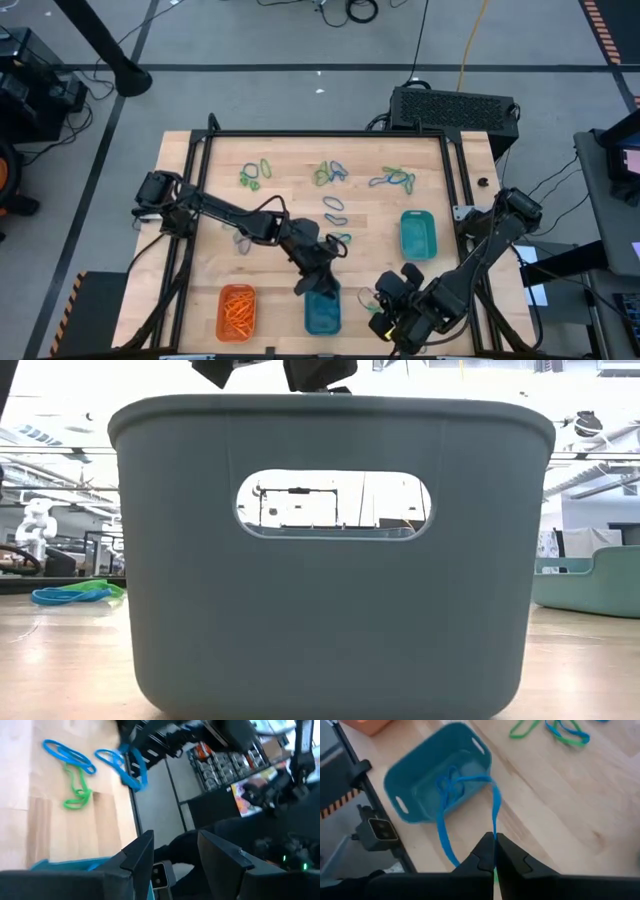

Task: Sort rubber bands into baskets
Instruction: Put the blue rubber band into the blue bin

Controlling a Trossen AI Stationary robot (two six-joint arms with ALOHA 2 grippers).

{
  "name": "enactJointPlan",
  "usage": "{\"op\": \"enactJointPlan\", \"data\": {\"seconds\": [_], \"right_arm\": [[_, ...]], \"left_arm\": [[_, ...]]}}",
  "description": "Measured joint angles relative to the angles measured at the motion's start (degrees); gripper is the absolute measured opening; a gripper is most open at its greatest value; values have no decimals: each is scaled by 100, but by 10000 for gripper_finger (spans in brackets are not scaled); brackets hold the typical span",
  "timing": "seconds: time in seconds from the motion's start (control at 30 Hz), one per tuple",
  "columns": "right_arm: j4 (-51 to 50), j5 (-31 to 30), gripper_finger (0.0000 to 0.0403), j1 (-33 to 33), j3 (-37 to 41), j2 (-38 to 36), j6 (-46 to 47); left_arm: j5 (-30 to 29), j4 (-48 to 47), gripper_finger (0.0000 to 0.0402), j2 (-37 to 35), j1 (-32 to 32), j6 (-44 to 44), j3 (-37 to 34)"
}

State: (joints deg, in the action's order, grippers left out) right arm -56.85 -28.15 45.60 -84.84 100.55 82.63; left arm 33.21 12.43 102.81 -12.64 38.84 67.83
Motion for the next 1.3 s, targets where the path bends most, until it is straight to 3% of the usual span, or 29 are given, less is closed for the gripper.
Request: {"op": "enactJointPlan", "data": {"seconds": [0.33,1.3], "right_arm": [[191,-73,0,-343,0,0,-942],[903,-5,0,-856,2,0,-2147]], "left_arm": [[-202,99,160,125,68,1648,3],[-821,163,160,222,132,1475,7]]}}
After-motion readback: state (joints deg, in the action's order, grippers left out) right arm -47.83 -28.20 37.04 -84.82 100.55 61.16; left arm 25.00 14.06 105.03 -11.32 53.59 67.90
